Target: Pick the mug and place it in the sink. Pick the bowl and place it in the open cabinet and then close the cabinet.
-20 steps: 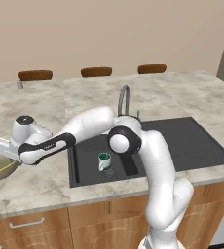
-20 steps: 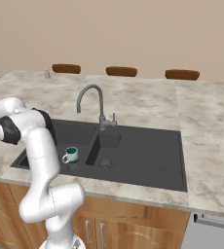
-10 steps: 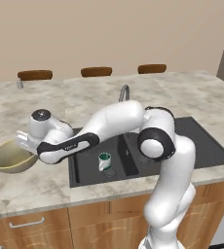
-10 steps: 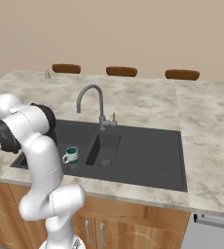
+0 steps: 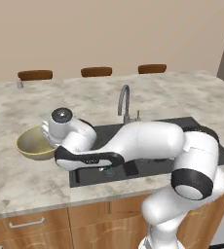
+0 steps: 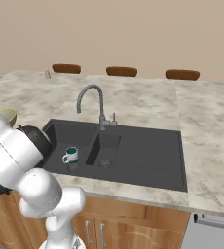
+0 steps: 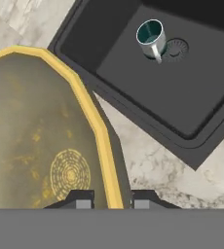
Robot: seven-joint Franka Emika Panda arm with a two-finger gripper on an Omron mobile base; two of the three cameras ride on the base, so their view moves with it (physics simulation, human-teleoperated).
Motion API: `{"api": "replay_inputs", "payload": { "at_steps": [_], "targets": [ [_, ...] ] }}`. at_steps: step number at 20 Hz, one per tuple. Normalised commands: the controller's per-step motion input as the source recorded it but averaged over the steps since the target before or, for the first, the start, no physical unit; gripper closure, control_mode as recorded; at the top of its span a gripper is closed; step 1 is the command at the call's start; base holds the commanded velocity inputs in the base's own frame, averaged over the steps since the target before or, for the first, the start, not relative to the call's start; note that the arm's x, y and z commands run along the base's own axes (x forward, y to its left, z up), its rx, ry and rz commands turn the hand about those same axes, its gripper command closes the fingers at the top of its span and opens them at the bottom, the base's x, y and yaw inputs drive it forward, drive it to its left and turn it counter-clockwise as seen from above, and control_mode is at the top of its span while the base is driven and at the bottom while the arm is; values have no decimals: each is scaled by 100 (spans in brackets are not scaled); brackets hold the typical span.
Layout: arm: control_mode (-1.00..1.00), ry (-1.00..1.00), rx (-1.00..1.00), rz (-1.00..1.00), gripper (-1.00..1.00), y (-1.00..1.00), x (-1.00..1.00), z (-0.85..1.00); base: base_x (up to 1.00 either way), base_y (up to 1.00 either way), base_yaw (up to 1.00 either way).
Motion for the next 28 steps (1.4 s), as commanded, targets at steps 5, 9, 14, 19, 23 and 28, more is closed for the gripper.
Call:
{"api": "replay_inputs", "payload": {
  "at_steps": [5,9,14,19,23,28],
  "targets": [
    [-100,13,14,-14,100,-59,-13,89,0,0,0],
    [-100,16,11,-2,100,-67,-37,73,0,0,0],
    [-100,16,6,-2,100,-65,-57,72,0,0,0],
    [-100,22,0,-3,100,-39,-69,56,0,0,0],
    [-100,0,-2,0,100,-41,-29,0,0,0,0],
    [-100,-19,-15,0,100,-53,-43,1,0,0,0]
  ]
}}
